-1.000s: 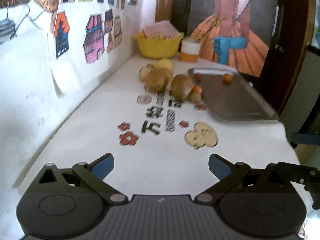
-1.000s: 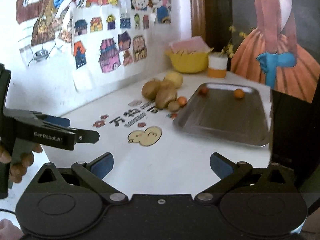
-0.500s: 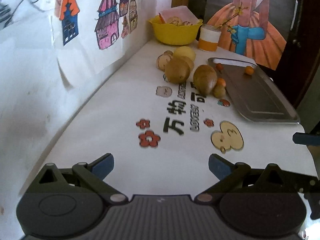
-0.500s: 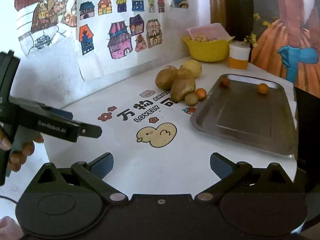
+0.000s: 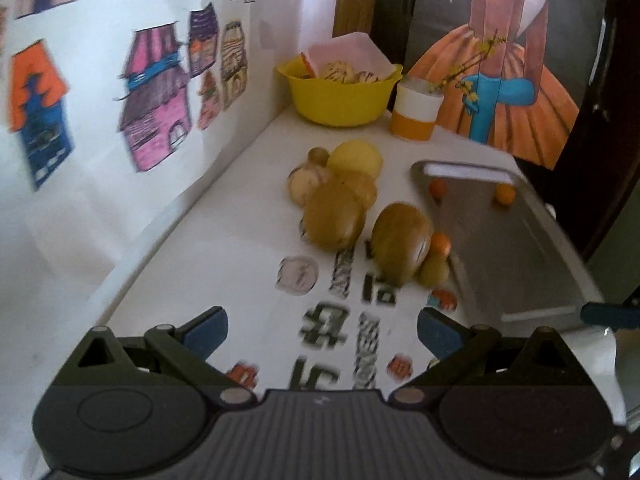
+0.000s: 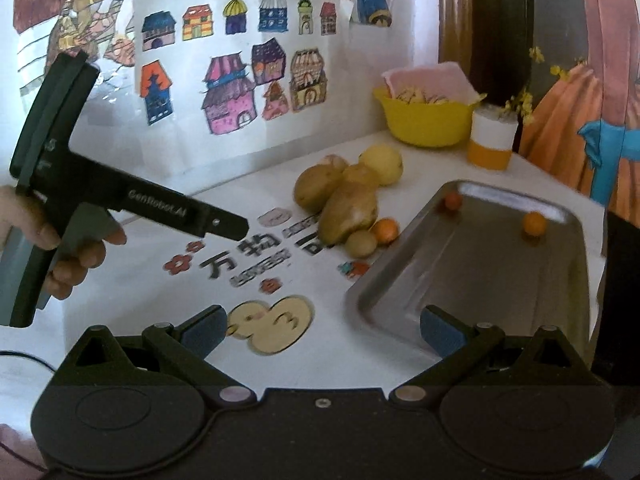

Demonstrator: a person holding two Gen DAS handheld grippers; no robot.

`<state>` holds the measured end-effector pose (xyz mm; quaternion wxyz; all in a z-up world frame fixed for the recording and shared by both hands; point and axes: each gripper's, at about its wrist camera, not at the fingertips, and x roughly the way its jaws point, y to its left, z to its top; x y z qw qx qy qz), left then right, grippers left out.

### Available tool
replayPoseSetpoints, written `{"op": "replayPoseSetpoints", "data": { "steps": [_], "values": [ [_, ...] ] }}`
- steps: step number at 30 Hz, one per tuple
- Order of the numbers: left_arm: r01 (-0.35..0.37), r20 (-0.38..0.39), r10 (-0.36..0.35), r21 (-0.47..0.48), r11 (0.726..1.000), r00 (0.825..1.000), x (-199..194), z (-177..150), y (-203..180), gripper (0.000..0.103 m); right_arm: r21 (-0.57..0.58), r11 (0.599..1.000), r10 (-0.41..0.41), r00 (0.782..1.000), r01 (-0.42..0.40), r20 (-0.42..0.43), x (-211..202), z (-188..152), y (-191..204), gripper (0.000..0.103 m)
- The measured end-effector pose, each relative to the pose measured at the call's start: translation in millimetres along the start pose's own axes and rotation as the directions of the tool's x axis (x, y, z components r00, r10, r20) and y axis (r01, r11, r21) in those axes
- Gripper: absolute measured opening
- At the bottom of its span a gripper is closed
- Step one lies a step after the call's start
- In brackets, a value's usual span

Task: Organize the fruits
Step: 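Pull both open tools back from the tray toward the fruit pile, then grasp the large brown potato with the left tool while the right tool grasps a small yellow-green fruit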

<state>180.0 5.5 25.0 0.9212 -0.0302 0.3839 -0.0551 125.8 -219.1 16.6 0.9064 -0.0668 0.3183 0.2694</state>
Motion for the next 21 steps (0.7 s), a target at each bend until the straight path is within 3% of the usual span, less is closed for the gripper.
{"op": "replayPoseSetpoints", "data": {
  "steps": [6, 13, 16, 21],
  "values": [
    [0.054, 0.009, -0.053, -0.07, 0.996, 0.999, 34.1, 22.3, -10.6, 0.102, -0.073, 0.997, 0.009, 1.0, -0.007, 0.017, 24.2, 9.4, -6.1, 0.101],
    [0.101, 0.003, -0.101, -0.146, 0.984, 0.995, 71.0, 35.2, -18.1, 0.102, -0.144, 0.99, 0.012, 1.0, -0.009, 0.023, 62.3, 27.6, -9.8, 0.076],
    [0.114, 0.001, -0.115, -0.151, 0.982, 0.993, 79.9, 36.0, -18.7, 0.092, -0.157, 0.988, -0.002, 1.0, 0.005, 0.017, 77.4, 30.7, -12.3, 0.064],
    [0.154, -0.013, -0.159, -0.189, 0.97, 0.987, 91.2, 35.5, -13.2, 0.084, -0.2, 0.98, -0.017, 1.0, 0.018, 0.009, 95.8, 31.4, -10.8, 0.057]
  ]
}}
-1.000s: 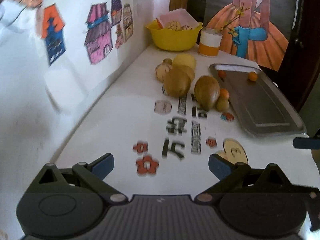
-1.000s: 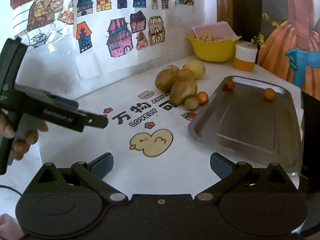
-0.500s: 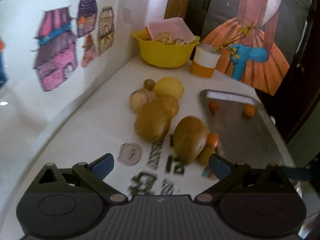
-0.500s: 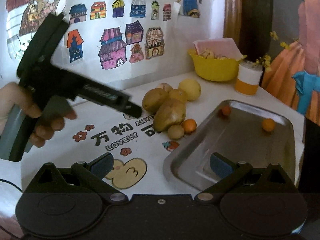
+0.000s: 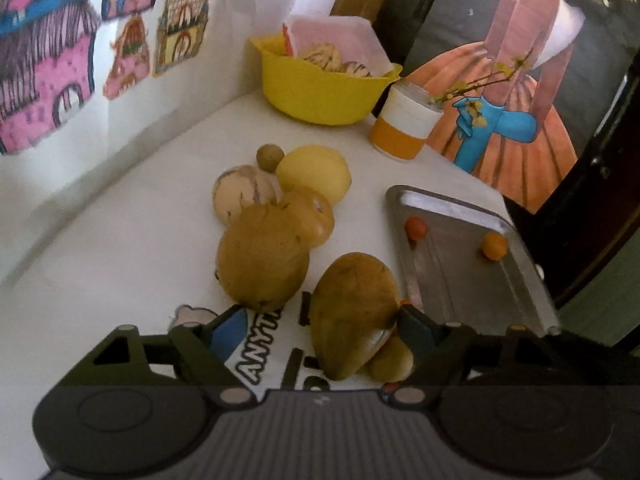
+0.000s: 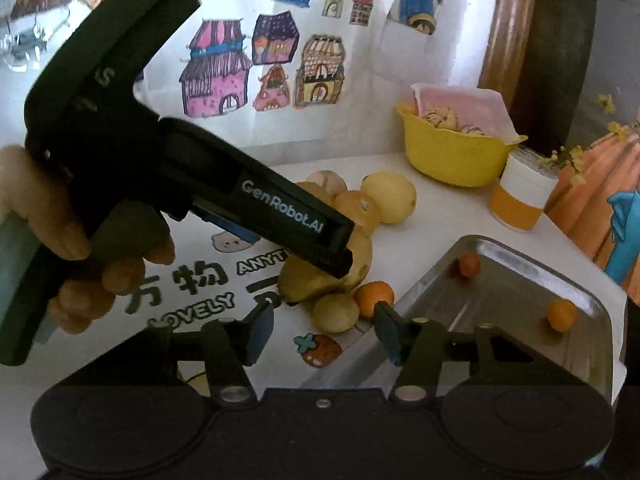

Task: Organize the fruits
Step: 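Grasp the large brown potato with the left tool while the right tool grasps a small yellow-green fruit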

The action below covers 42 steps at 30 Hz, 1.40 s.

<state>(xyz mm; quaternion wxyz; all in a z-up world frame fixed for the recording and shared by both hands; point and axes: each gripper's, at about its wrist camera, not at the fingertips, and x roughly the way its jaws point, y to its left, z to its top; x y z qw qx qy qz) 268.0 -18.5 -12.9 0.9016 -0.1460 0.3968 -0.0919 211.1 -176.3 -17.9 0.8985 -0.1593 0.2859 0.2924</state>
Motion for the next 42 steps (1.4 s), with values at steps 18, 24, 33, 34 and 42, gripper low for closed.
{"op": "replayPoseSetpoints", "data": {
  "steps": [18, 24, 33, 34, 42],
  "values": [
    [0.1, -0.011, -0.101, -0.058, 0.993, 0.995, 12.4, 0.6, 0.7, 0.055, -0.005, 1.0, -0.007, 0.999, 0.007, -0.046, 20.4, -2.2, -0.9, 0.037],
    [0.065, -0.012, -0.065, -0.027, 0.998, 0.998, 0.5, -4.8, 0.7, 0.055, 0.012, 1.0, 0.011, 0.999, -0.011, -0.048, 15.3, -3.6, 0.9, 0.029],
    [0.022, 0.02, -0.022, -0.021, 1.0, 1.0, -33.7, -19.1, 7.6, 0.055, 0.048, 0.999, 0.019, 1.0, -0.018, -0.02, -14.0, -10.2, 13.3, 0.029],
    [0.022, 0.025, -0.022, -0.021, 1.0, 0.999, -37.8, -20.7, 7.4, 0.055, 0.059, 0.998, 0.017, 1.0, -0.017, -0.013, -19.9, -10.1, 13.1, 0.029],
    [0.052, 0.06, -0.053, 0.016, 0.999, 0.997, -71.7, -24.0, -14.2, 0.055, 0.133, 0.991, -0.027, 0.999, 0.021, 0.045, -70.5, -12.9, 3.5, 0.029]
  ]
}}
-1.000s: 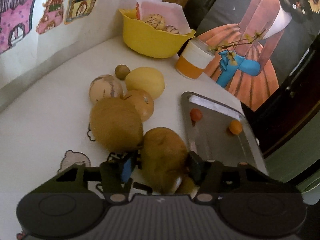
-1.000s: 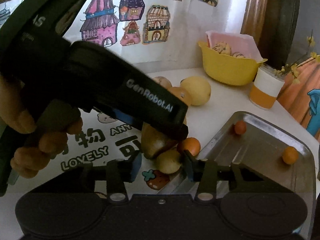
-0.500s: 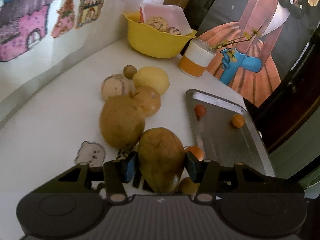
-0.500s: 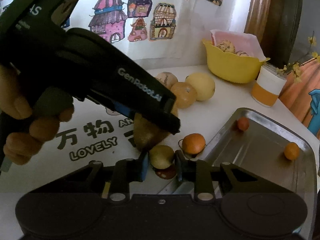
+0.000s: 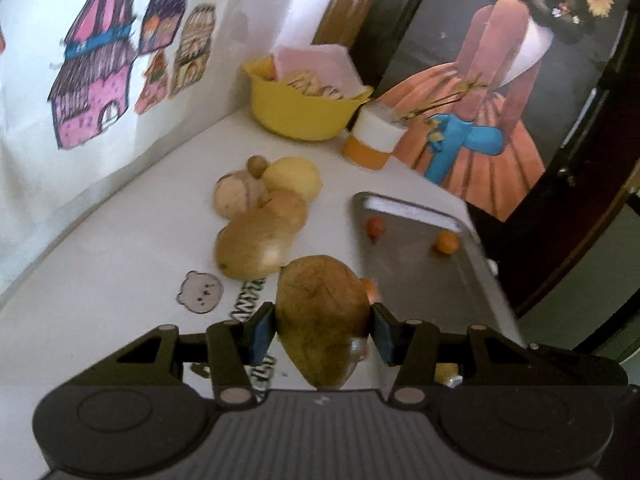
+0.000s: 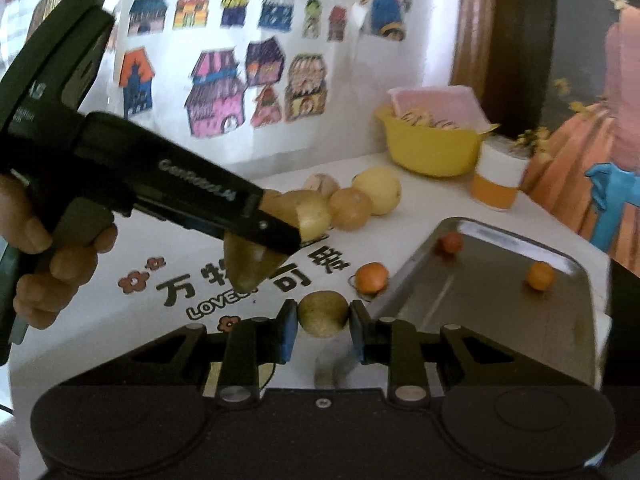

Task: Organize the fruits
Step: 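Grasp the large brown potato with the left tool while the right tool grasps a small yellow-green fruit, then carry the potato with the left tool while the right tool carries the small fruit over the tray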

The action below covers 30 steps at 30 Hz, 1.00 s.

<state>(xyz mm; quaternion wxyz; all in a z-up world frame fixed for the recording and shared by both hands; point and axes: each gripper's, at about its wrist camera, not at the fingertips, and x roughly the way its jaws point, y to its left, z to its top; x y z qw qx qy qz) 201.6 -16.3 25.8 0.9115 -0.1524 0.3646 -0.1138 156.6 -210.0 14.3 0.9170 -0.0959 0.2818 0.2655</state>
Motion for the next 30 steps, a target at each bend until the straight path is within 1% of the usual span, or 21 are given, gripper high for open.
{"op": "replayPoseSetpoints", "data": {
  "steps": [5, 9, 12, 14, 17, 19, 21, 24, 30],
  "values": [
    [0.036, 0.033, -0.037, 0.047, 0.998, 0.999, -18.0, 11.6, -26.6, 0.055, 0.042, 0.999, -0.027, 0.997, 0.024, 0.066, -41.5, 10.5, -19.5, 0.03],
    [0.059, 0.064, -0.063, 0.065, 0.996, 0.996, -21.2, 24.6, -49.3, 0.055, 0.037, 0.996, -0.089, 0.988, 0.085, 0.127, -71.1, 22.6, -40.3, 0.03],
    [0.073, 0.108, -0.078, 0.053, 0.996, 0.991, -16.0, 34.6, -63.2, 0.055, 0.036, 0.992, -0.127, 0.978, 0.123, 0.168, -81.2, 30.2, -59.8, 0.03],
    [0.078, 0.137, -0.084, 0.043, 0.996, 0.987, -8.3, 41.4, -72.0, 0.055, 0.056, 0.991, -0.134, 0.972, 0.125, 0.195, -82.1, 35.1, -77.9, 0.03],
    [0.08, 0.162, -0.087, 0.051, 0.996, 0.983, 6.9, 46.7, -82.6, 0.055, 0.091, 0.987, -0.147, 0.968, 0.131, 0.203, -74.1, 37.6, -102.7, 0.03],
    [0.077, 0.165, -0.087, 0.064, 0.995, 0.982, 20.0, 47.4, -88.6, 0.055, 0.101, 0.986, -0.153, 0.967, 0.135, 0.203, -62.9, 36.2, -116.6, 0.03],
    [0.073, 0.151, -0.082, 0.059, 0.996, 0.985, 34.5, 47.7, -90.0, 0.055, 0.096, 0.986, -0.152, 0.969, 0.135, 0.197, -48.6, 32.3, -127.2, 0.03],
    [0.059, 0.121, -0.064, 0.041, 0.997, 0.991, 57.9, 47.7, -88.2, 0.055, 0.088, 0.987, -0.145, 0.975, 0.131, 0.167, -21.8, 27.3, -141.2, 0.03],
    [0.036, 0.063, -0.038, 0.045, 0.998, 0.997, 97.8, 42.8, -86.1, 0.055, 0.123, 0.985, -0.133, 0.986, 0.121, 0.098, 22.1, 8.7, -165.4, 0.03]
  ]
}}
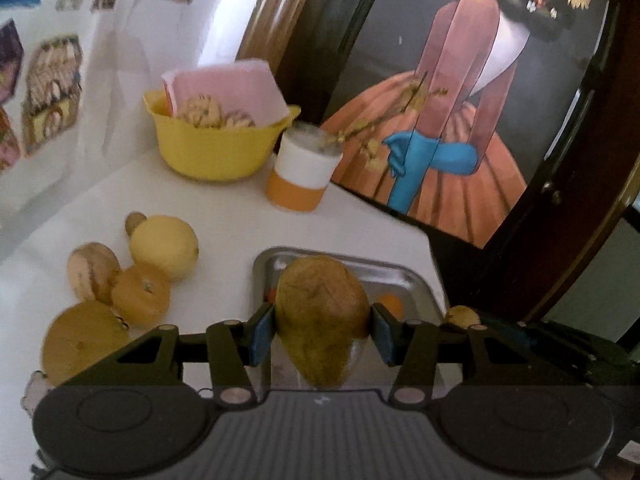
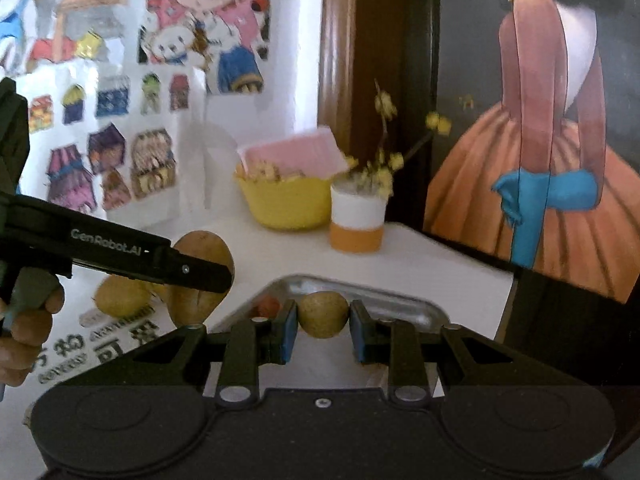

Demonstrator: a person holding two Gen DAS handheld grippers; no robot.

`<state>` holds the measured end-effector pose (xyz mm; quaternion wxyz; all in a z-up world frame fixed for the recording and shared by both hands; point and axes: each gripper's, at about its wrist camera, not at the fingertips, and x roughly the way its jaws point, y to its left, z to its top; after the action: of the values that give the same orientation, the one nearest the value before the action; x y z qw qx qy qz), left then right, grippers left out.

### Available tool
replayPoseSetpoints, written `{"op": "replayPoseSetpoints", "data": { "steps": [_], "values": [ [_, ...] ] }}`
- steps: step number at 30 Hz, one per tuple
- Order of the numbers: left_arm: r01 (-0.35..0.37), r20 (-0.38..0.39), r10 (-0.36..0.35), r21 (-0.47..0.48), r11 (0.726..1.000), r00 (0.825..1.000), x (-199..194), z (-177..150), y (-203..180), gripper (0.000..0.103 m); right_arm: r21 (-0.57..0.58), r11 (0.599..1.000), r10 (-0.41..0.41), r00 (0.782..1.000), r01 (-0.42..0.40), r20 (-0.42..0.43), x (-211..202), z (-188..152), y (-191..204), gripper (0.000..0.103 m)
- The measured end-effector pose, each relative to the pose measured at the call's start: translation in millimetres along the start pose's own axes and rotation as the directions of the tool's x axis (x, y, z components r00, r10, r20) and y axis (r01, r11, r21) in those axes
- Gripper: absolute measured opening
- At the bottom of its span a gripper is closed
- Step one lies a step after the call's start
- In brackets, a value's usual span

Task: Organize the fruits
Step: 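Carry the potato with the left tool while the right tool carries the small fruit over the tray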

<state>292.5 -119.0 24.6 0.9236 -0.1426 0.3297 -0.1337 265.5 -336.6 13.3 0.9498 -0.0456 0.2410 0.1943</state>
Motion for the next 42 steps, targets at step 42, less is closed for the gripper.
{"op": "replayPoseSetpoints", "data": {
  "steps": [42],
  "values": [
    [-0.067, -0.143, 0.077, 0.075, 0.995, 0.987, 56.9, -8.8, -6.3, 0.056, -0.037, 0.999, -0.008, 0.991, 0.003, -0.136, 56.1, -25.1, -11.6, 0.031]
  ]
}}
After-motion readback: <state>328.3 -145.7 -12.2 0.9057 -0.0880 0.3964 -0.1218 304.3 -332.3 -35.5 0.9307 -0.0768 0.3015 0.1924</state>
